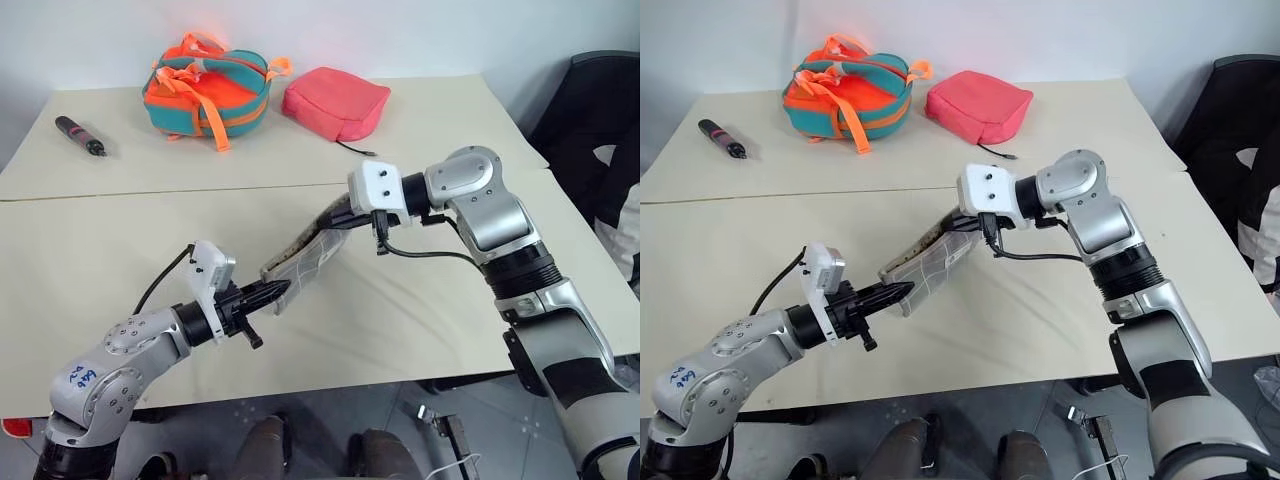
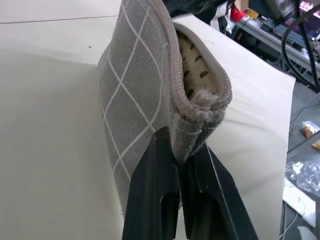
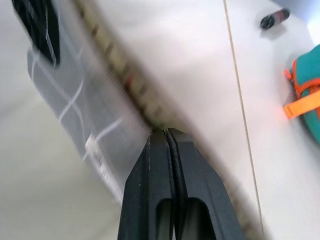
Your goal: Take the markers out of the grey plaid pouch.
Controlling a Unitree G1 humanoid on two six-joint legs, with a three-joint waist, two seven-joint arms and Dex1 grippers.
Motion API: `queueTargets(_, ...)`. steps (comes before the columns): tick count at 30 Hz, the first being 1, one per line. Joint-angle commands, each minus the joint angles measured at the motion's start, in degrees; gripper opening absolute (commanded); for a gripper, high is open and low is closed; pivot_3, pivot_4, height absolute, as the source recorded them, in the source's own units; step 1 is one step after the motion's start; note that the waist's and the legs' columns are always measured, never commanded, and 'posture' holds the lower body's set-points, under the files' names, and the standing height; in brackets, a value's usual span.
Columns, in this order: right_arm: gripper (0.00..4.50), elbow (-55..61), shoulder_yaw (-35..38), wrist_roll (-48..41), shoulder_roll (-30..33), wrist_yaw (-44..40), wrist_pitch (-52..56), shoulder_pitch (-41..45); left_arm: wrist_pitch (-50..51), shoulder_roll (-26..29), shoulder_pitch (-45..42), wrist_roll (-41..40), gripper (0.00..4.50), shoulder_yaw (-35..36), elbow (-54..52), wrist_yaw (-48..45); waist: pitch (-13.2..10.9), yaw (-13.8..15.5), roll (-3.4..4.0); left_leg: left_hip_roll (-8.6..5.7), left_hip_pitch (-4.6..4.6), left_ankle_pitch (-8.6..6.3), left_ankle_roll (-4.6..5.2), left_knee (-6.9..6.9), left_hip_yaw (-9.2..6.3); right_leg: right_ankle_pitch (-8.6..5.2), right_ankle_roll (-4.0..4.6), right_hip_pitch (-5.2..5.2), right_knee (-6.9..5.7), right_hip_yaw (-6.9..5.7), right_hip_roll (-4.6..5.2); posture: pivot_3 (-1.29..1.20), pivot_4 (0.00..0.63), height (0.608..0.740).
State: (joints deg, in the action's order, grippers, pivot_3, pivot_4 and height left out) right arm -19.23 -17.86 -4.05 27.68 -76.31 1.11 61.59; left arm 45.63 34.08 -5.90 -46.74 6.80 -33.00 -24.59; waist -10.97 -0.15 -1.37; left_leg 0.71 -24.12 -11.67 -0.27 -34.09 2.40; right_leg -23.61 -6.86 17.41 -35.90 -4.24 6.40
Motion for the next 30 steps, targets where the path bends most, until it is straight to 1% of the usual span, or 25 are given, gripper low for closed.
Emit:
queueTargets(1, 0.05, 2.1, 0.9, -0.2, 1.3, -1.2, -0.6, 1.0, -1.5, 0.1, -0.3, 1.6, 0.0, -0.6, -1.1, -1.0, 0.0, 0.0, 0.0, 0.0, 0.0, 0.0, 0.0, 0.0, 0.0, 0.0, 0.0, 0.0, 0.0, 0.0, 0.0, 0.0, 0.15, 0.74)
queueTargets(3, 0.05, 1.3, 0.6, 0.8, 1.9, -1.4, -0.3, 1.5, -1.7, -0.2, -0.3, 2.0, 0.0, -1.0, -1.3, -1.2, 0.0, 0.0, 0.0, 0.0, 0.0, 0.0, 0.0, 0.0, 0.0, 0.0, 0.0, 0.01, 0.0, 0.0, 0.0, 0.0, 0.15, 0.74)
queueTargets(7, 0.05, -3.9, -1.8, 6.7, 4.0, -0.8, -7.6, 1.0, -2.0, -0.6, -0.4, 2.5, 0.0, -0.8, -1.0, -1.4, 0.0, 0.0, 0.0, 0.0, 0.0, 0.0, 0.0, 0.0, 0.0, 0.0, 0.0, 0.0, 0.0, 0.0, 0.0, 0.0, 0.15, 0.74)
queueTargets(12, 0.05, -4.0, -2.5, 7.1, 4.6, -2.9, -8.7, 0.4, -1.8, -1.4, -1.2, 1.7, 0.0, 0.5, -0.5, -0.8, 0.0, -0.1, 0.0, 0.01, 0.0, 0.0, 0.0, 0.0, 0.02, 0.0, 0.0, 0.01, 0.01, 0.0, -0.01, 0.0, 0.15, 0.74)
queueTargets(17, 0.05, -5.8, -2.4, 9.1, 3.6, -0.7, -11.0, 1.1, -1.9, -1.4, -1.5, 2.4, 0.0, 0.0, -0.2, -1.6, 0.0, -0.1, 0.0, 0.01, 0.0, 0.0, 0.0, -0.02, 0.01, 0.0, 0.0, 0.0, 0.01, -0.01, -0.01, 0.0, 0.15, 0.74)
queueTargets(19, 0.05, -5.5, -3.4, 10.2, 2.7, -0.1, -12.4, 0.3, -1.5, -1.6, -1.8, 1.4, 0.0, 0.0, -0.4, -2.1, 0.0, -0.1, 0.0, 0.01, 0.0, 0.0, 0.0, -0.03, 0.01, 0.0, 0.0, 0.0, 0.0, 0.0, -0.01, 0.0, 0.15, 0.74)
queueTargets(21, 0.05, -4.3, -5.6, 12.3, 1.2, 1.2, -14.0, -1.7, -0.7, -2.4, -2.4, -1.1, 0.0, 0.5, -0.5, -2.6, 0.0, -0.1, -0.01, 0.01, 0.0, 0.0, 0.0, -0.03, 0.01, 0.0, 0.0, 0.0, 0.0, 0.0, -0.01, 0.0, 0.15, 0.74)
queueTargets(23, 0.05, -2.1, -7.9, 14.2, -0.3, 2.7, -14.6, -4.4, 0.8, -3.6, -3.5, -5.5, 0.0, 1.6, -0.5, -2.7, 0.0, -0.1, -0.02, 0.02, 0.01, 0.0, 0.0, -0.04, 0.0, 0.0, 0.0, -0.02, 0.0, 0.0, 0.0, 0.0, 0.15, 0.74)
queueTargets(26, 0.05, 0.2, -7.0, 13.2, -1.5, 3.1, -12.9, -5.3, 3.8, -4.0, -4.4, -12.2, 0.0, 3.3, -0.4, -2.8, 0.0, -0.1, -0.02, 0.02, -0.01, 0.0, 0.0, -0.06, -0.02, 0.0, 0.0, -0.01, -0.03, 0.01, 0.0, 0.0, 0.15, 0.74)
queueTargets(28, 0.05, -1.2, -6.8, 14.4, 0.7, 2.6, -14.9, -4.3, 4.5, -4.0, -4.5, -14.9, 0.0, 4.5, -0.1, -2.8, 0.0, -0.1, -0.01, 0.01, -0.02, 0.01, 0.0, -0.09, -0.02, 0.0, 0.0, 0.0, -0.05, -0.01, -0.01, 0.0, 0.15, 0.74)
queueTargets(30, 0.05, -1.6, -6.7, 14.3, 2.5, 1.7, -15.5, -4.1, 4.6, -5.7, -5.2, -20.2, 0.0, 6.7, 1.1, -0.5, 0.0, 0.0, -0.02, 0.01, -0.02, 0.01, 0.0, -0.14, -0.04, 0.0, -0.01, -0.03, -0.04, -0.01, -0.03, 0.0, 0.15, 0.74)
